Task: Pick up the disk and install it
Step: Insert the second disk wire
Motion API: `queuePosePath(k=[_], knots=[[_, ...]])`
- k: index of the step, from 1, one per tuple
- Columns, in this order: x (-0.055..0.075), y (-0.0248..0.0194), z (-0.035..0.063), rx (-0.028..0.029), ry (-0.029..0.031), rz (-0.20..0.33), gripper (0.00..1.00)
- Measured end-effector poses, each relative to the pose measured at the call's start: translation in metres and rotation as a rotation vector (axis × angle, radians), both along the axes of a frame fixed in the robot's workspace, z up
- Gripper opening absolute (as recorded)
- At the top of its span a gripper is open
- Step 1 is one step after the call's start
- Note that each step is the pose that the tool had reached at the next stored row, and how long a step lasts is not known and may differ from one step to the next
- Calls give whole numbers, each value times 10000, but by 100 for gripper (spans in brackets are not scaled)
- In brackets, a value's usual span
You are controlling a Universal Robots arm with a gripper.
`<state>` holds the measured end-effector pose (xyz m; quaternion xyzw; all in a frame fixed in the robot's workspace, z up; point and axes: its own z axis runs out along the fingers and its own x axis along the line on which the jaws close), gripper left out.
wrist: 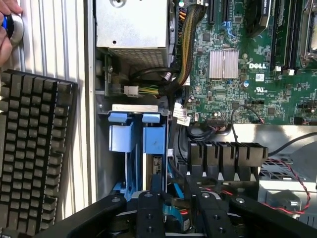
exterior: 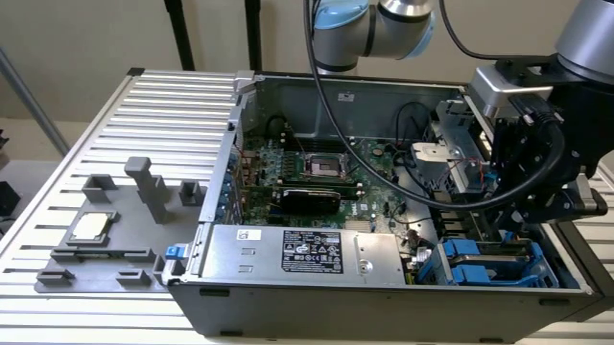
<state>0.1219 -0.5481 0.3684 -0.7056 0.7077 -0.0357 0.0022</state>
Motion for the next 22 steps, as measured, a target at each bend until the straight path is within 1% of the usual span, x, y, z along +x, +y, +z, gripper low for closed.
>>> queuePosePath(k=[5, 9, 13, 16, 17, 19, 20, 22], knots=[[0, -2, 6, 1, 0, 4, 33], [36, -8, 3, 1, 0, 11, 33], [64, -33, -6, 1, 1, 13, 33], [65, -42, -24, 2, 1, 14, 33], [65, -43, -27, 0, 1, 14, 31], [65, -44, -30, -3, 1, 14, 31], [65, -47, -33, 1, 1, 15, 24], [47, -68, -34, 0, 0, 35, 22]])
